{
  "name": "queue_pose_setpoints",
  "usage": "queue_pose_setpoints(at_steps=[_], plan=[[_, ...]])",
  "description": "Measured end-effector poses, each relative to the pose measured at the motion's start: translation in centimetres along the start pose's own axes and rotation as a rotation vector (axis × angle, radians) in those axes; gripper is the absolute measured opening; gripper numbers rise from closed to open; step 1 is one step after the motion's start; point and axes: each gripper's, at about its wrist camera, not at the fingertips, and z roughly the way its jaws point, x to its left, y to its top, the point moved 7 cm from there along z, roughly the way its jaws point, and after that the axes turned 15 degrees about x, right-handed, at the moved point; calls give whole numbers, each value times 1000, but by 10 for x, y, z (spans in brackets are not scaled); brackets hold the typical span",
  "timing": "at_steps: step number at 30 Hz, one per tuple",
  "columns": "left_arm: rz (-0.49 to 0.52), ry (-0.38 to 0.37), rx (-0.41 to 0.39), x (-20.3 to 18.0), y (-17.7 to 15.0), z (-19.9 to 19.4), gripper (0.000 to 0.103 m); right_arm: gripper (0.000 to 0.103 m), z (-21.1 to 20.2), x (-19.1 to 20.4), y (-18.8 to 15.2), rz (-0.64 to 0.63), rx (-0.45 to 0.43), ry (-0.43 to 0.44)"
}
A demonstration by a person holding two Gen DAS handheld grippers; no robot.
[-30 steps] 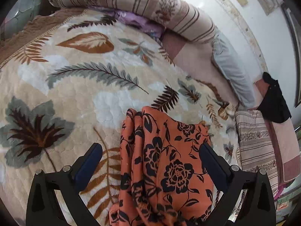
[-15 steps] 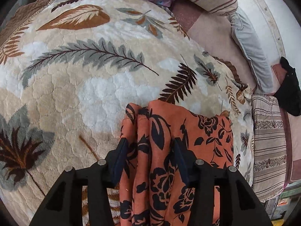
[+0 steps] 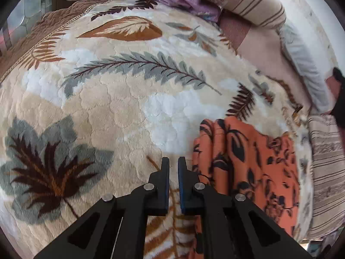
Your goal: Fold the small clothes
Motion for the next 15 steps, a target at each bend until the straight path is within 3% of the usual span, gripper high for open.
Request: queue_pose_setpoints(at_steps=[1, 2, 5, 7, 8, 10, 11, 12, 13, 14, 15], plan=[[9, -21, -29, -3, -5, -15, 8, 73, -3, 0, 1, 3, -12, 4], [25, -43, -50, -8, -12, -29, 15, 73, -7, 0, 2, 13, -22, 15], [80, -141, -93, -35, -45, -67, 58, 73, -19, -3, -1, 30, -54, 24], [173, -131, -131, -62, -71, -80, 59, 73, -28, -8, -5, 44, -76, 18], [205, -86, -125, -70, -83, -78, 59, 73, -31, -11, -7, 55, -82, 15], [189, 78, -66, -61, -103, -53, 43, 73, -39, -20, -12, 87, -90, 19], [134, 144, -18, -41, -110, -35, 31, 73, -43, -24, -13, 99, -91, 19], [61, 148, 30, -19, -118, -18, 37, 73, -48, -28, -16, 112, -98, 16], [1, 63, 19, -6, -122, -15, 41, 73, -55, -32, -20, 120, -109, 16], [-39, 26, -3, 1, -123, -22, 48, 74, -61, -35, -23, 125, -118, 17], [-60, 35, -11, 4, -124, -29, 49, 75, -66, -39, -27, 129, -125, 15]])
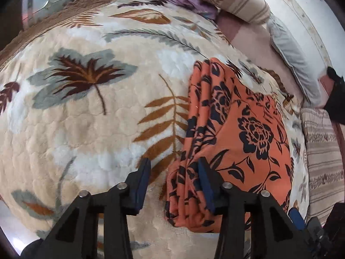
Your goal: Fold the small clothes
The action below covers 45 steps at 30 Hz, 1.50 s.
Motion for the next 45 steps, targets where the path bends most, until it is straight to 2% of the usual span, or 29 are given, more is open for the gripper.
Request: queue_pose_setpoints(at_steps=[4, 7, 9, 11, 13, 15, 16, 17, 18, 22, 23, 24, 25, 27, 28, 30, 32, 33, 34, 35, 37, 39, 40, 41, 43, 45], plan=[[79, 99, -54, -20, -5, -26, 48, 76, -12, -19, -4, 64, -23, 26], [147, 84, -123, -49, -10, -49, 47, 76, -19, -31, -4, 122, -38, 75], [215, 79, -161, -69, -10, -59, 53, 76, -22, -40, -2, 170, -47, 105], [275, 99, -180, -85, -10, -53, 61, 76, -25, -49, -2, 221, -52, 138], [296, 166, -144, -86, -10, -28, 62, 76, -26, -64, 0, 289, -46, 187], [275, 283, -51, -67, -15, 12, 64, 79, -23, -77, 4, 352, -25, 214], [254, 270, -34, -57, -17, 25, 65, 83, -19, -82, 8, 366, 3, 231], [233, 234, -72, -49, -19, 26, 74, 83, -13, -85, 13, 372, 33, 239], [214, 236, -84, -43, -20, 25, 79, 83, -7, -88, 21, 375, 66, 247], [216, 215, -77, -37, -22, 24, 79, 83, 17, -98, 47, 400, 121, 250], [216, 210, -81, -36, -22, 24, 79, 83, 28, -99, 50, 400, 157, 252], [215, 206, -84, -33, -23, 25, 80, 83, 46, -97, 49, 399, 230, 250], [217, 206, -89, -32, -23, 25, 80, 78, 55, -94, 48, 369, 264, 205], [224, 211, -98, -33, -23, 26, 80, 49, 56, -67, 53, 230, 299, 105], [224, 211, -102, -35, -23, 26, 81, 41, 49, -52, 56, 167, 282, 48], [223, 209, -107, -34, -23, 26, 81, 38, 42, -34, 58, 60, 257, -79], [220, 195, -100, -34, -22, 27, 83, 38, 57, -49, 48, 45, 278, -196], [220, 190, -95, -33, -22, 28, 83, 42, 69, -66, 39, 79, 310, -202], [218, 184, -96, -33, -21, 27, 83, 45, 66, -75, 38, 134, 265, -103], [215, 178, -94, -32, -22, 27, 83, 56, 60, -77, 40, 166, 253, -33], [214, 176, -97, -33, -22, 27, 83, 69, 47, -78, 43, 233, 272, 44], [211, 176, -98, -32, -22, 27, 83, 72, 31, -77, 54, 230, 232, 90], [210, 173, -96, -32, -22, 27, 83, 76, 26, -80, 61, 241, 208, 114], [209, 170, -94, -32, -22, 27, 84, 80, 23, -86, 68, 262, 185, 126], [212, 170, -95, -32, -22, 27, 84, 81, 28, -104, 83, 336, 148, 156], [213, 169, -96, -31, -21, 27, 84, 81, 51, -114, 88, 394, 196, 211]])
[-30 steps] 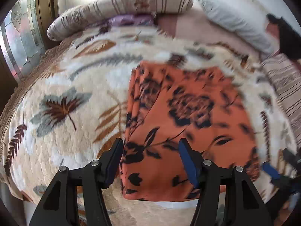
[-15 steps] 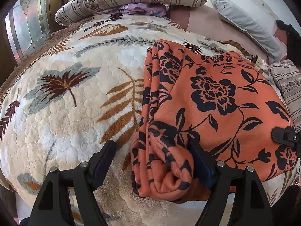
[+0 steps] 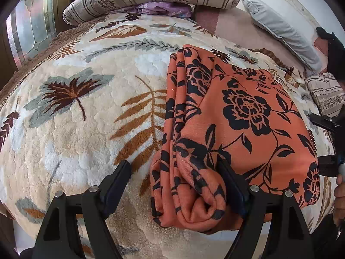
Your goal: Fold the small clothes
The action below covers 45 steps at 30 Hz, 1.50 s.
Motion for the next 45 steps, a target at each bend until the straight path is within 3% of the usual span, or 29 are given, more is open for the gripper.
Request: queue_pose_setpoints(at_steps=[1, 2, 5, 7, 9, 11, 14, 17, 19, 20, 21, 24, 26, 27, 28, 32, 34, 35, 36, 38, 40, 43, 45], plan=[[0, 1, 0, -1, 0, 0, 84, 67, 13, -1, 1, 9, 47, 11], [0, 1, 0, 0, 0, 0, 84, 46, 20, 6, -2, -36, 57, -48], [-1, -2, -1, 0, 0, 0, 84, 38, 14, 43, -25, -259, -44, -323], [4, 1, -3, -1, 1, 1, 86, 37, 25, 25, -29, -270, -25, -454], [2, 0, -3, -1, 2, 1, 86, 48, 22, 8, -25, -208, -40, -380], [-1, -8, -4, -1, 1, 1, 86, 73, 11, 6, -26, -138, -39, -295], [-4, -2, -6, -1, 1, 1, 86, 74, -7, 21, -16, -136, -66, -141], [-2, -5, -4, 0, 2, 1, 86, 74, -21, 17, 15, -84, -131, -90], [1, -6, -5, 0, 2, 1, 86, 74, -6, 6, 35, -4, -63, -26], [1, -7, -5, 0, 2, 1, 86, 54, 7, 3, 41, 5, -12, -25], [1, -7, -5, 0, 2, 1, 86, 42, 15, 7, 44, -21, 1, -74], [-4, -6, -7, -1, 1, 1, 86, 36, 7, 45, 25, -251, -95, -381], [-10, -9, -9, -2, 2, 1, 87, 40, 15, 41, 27, -272, -71, -495], [-14, -17, -9, -1, 2, 0, 87, 45, 13, 35, 29, -243, -68, -496], [-22, -35, -9, 1, 1, -2, 87, 59, 4, 33, 27, -219, -93, -482], [-90, -172, -61, 10, 0, -32, 85, 62, -36, 60, -5, -299, -211, -493], [-100, -162, -37, 13, -1, -32, 74, 69, -48, 85, -26, -372, -253, -456], [-104, -114, 57, 17, -6, -15, 54, 70, -51, 94, -34, -403, -256, -430], [-131, -153, 117, 20, -14, -1, 55, 71, -46, 104, -38, -433, -251, -405], [-147, -173, 111, 22, -13, -8, 55, 80, -26, 108, -45, -437, -205, -371], [-150, -182, 120, 18, -6, -20, 54, 80, 2, 95, -49, -416, -103, -366], [-120, -238, 78, 10, 18, -44, 55, 80, 13, 82, -52, -425, -102, -377], [-103, -235, 31, 5, 48, -53, 72, 81, 10, 80, -54, -420, -114, -346]])
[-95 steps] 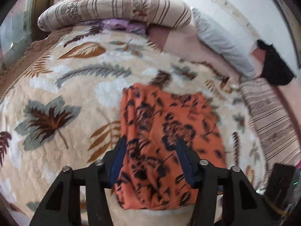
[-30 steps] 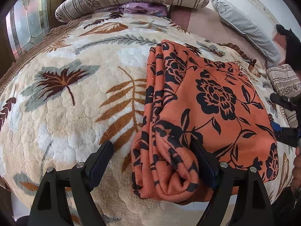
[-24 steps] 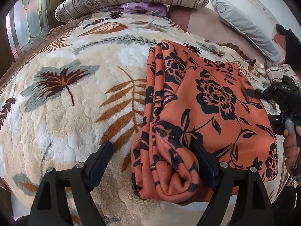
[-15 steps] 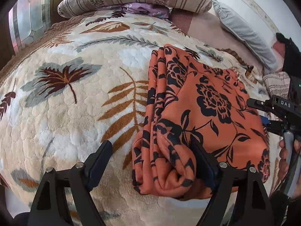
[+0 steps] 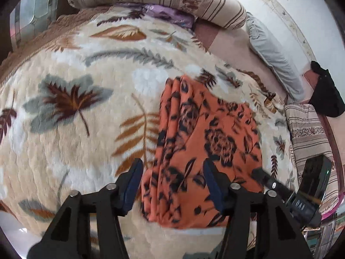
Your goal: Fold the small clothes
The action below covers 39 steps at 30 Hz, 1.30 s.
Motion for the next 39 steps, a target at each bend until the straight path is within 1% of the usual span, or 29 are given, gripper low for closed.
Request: queue_pose_setpoints(at_steps=[1, 3, 4, 5, 6, 7, 8, 9, 10, 13, 14, 15, 17, 18, 19, 20, 21, 22, 23, 25, 30, 34, 39], plan=[[10, -1, -5, -5, 16, 3, 76, 81, 0, -1, 0, 9, -3, 12], [18, -20, 33, -11, 47, 22, 76, 81, -3, -4, -1, 19, -7, 26], [27, 0, 53, -14, 60, 36, 75, 81, -4, -5, -2, 21, -8, 29], [38, 71, 97, -10, 71, 57, 53, 81, -4, -5, -1, 19, -9, 30], [-22, 95, 197, 5, 72, 83, 26, 81, -3, -3, 0, 17, -12, 30], [-134, -8, 245, 18, 72, 98, 27, 81, -2, -3, 0, 12, -13, 33], [-203, -75, 222, 26, 73, 95, 29, 81, -2, -3, -1, 9, -10, 37], [-220, -108, 204, 27, 74, 89, 29, 81, -3, -2, -2, 11, -11, 42], [-212, -108, 182, 26, 73, 83, 30, 81, -5, -4, -3, 19, -19, 52], [-156, -49, 155, 19, 59, 65, 40, 82, 0, -4, 0, 35, -20, 61], [-142, -31, 125, 17, 51, 55, 48, 82, -1, -3, 0, 35, -22, 63], [-126, -6, 97, 16, 40, 45, 60, 82, -3, -2, 0, 38, -23, 63], [-85, 29, 52, 11, 20, 30, 69, 82, -8, -2, -2, 58, -24, 74], [-64, 33, 33, 8, 7, 25, 69, 82, -13, -3, -4, 72, -28, 85], [-31, 51, 32, 5, -6, 25, 69, 82, -18, -4, -7, 86, -36, 97], [13, 110, 53, 6, -15, 31, 69, 83, -23, -5, -10, 101, -45, 107], [38, 208, 94, 13, -27, 43, 70, 83, -28, -7, -14, 119, -54, 121], [27, 217, 125, 20, -36, 55, 70, 83, -31, -9, -19, 138, -57, 135], [-5, 188, 95, 24, -39, 54, 71, 83, -33, -10, -22, 148, -57, 147], [-21, 196, 77, 21, -40, 44, 70, 83, -38, -10, -32, 162, -46, 145], [33, 213, 19, 2, -49, 21, 70, 83, -46, -10, -56, 174, -32, 145], [44, 209, 14, 0, -61, 16, 70, 83, -45, -11, -72, 204, -31, 153], [30, 206, 32, 7, -70, 22, 70, 83, -48, 3, -71, 191, -49, 179]])
